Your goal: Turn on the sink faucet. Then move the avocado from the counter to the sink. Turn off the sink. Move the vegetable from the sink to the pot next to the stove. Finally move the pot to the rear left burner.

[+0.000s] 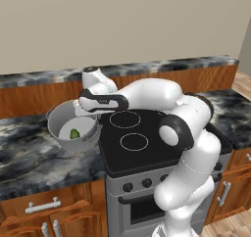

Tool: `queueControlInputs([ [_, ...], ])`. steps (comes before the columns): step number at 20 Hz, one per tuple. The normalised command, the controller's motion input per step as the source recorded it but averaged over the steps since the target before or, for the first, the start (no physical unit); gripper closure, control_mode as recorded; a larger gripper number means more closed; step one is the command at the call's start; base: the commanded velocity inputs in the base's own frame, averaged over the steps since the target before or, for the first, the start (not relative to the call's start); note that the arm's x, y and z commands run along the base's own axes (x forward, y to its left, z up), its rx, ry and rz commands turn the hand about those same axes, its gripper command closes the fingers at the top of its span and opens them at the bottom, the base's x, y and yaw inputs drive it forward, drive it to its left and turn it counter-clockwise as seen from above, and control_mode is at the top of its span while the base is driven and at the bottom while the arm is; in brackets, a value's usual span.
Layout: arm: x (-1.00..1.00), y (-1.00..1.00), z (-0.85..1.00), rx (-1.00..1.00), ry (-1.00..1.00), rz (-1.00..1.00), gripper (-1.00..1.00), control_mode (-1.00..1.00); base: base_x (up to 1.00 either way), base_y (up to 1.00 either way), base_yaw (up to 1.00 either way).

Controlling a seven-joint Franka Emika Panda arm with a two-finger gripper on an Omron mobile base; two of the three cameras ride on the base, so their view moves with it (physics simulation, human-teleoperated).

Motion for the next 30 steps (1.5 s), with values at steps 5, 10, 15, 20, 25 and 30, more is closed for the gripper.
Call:
queueControlInputs([
  [5,-0.05,-0.28,0.17,0.03,-0.03,0.00,1.00,-1.00,0.00,0.00,0.00],
  [10,0.00,-0.18,0.16,0.02,-0.02,0.00,1.00,-1.00,0.00,0.00,0.00],
  [15,0.00,-0.07,0.08,0.01,0.00,0.00,1.00,-1.00,0.00,0.00,0.00],
  [20,0.10,-0.17,-0.01,0.01,0.00,0.00,1.00,-1.00,0.00,0.00,0.00],
  [25,0.03,-0.65,0.00,0.07,-0.02,-0.01,1.00,-1.00,0.00,0.00,0.00],
  [30,0.43,-0.79,0.00,0.13,0.00,-0.03,1.00,-1.00,0.00,0.00,0.00],
])
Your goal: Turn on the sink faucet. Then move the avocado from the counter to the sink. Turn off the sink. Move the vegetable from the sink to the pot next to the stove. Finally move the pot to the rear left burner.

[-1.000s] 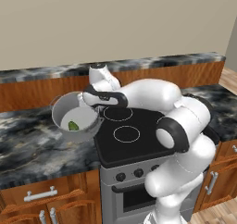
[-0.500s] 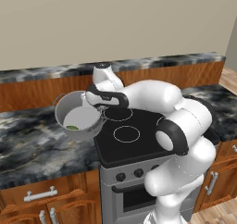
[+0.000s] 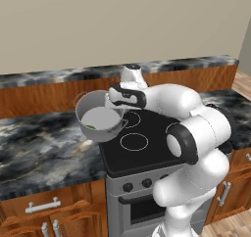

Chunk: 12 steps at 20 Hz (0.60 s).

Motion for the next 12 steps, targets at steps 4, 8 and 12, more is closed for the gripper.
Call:
queueControlInputs([
  [4,0.39,-0.60,0.00,0.12,0.01,0.00,1.00,-1.00,0.00,0.00,0.00],
  [8,0.52,-0.47,0.00,0.10,0.04,-0.01,1.00,-1.00,0.00,0.00,0.00],
  [12,0.70,-0.18,0.00,0.05,0.11,-0.09,1.00,-1.00,0.00,0.00,0.00],
])
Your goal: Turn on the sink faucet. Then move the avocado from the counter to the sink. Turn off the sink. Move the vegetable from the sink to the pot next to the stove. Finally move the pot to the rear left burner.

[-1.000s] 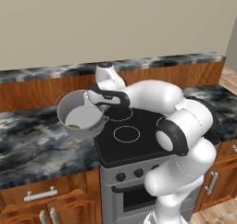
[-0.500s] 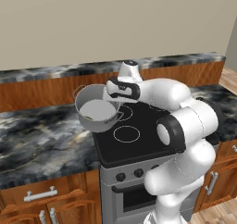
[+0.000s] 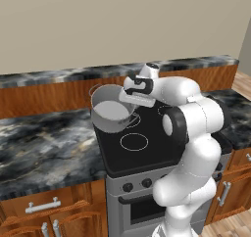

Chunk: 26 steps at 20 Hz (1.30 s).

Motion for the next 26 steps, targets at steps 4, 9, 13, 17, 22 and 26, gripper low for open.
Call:
queueControlInputs([
  [4,0.52,-0.09,0.00,0.00,0.13,-0.12,1.00,-1.00,0.00,0.00,0.00],
  [9,0.26,-0.20,-0.05,0.01,0.08,-0.04,1.00,-1.00,0.00,0.00,0.00],
  [13,0.05,-0.23,-0.10,0.01,0.01,0.00,1.00,-1.00,0.00,0.00,0.00],
  [17,0.05,-0.14,-0.17,0.00,0.02,0.00,1.00,-1.00,0.00,0.00,0.00],
  [22,0.13,-0.13,-0.23,0.00,0.06,-0.01,1.00,-1.00,0.00,0.00,0.00],
  [26,0.25,-0.27,-0.05,0.02,0.11,-0.06,1.00,-1.00,0.00,0.00,0.00],
])
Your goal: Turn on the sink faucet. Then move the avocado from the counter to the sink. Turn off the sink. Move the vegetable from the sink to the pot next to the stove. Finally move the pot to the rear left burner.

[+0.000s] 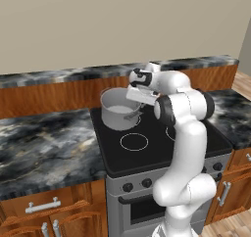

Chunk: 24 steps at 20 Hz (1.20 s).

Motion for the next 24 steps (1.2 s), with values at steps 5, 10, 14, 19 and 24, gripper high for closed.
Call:
queueControlInputs([
  [5,0.31,-0.32,0.00,0.04,0.13,-0.09,1.00,-1.00,0.00,0.00,0.00],
  [10,0.32,-0.22,-0.01,0.01,0.13,-0.09,1.00,-1.00,0.00,0.00,0.00],
  [14,0.30,-0.02,-0.05,0.00,0.13,-0.08,1.00,-1.00,0.00,0.00,0.00],
  [19,0.08,0.03,-0.06,0.00,0.07,0.00,1.00,-1.00,0.00,0.00,0.00],
  [24,0.00,0.00,-0.10,0.00,0.06,0.00,1.00,-1.00,0.00,0.00,0.00],
])
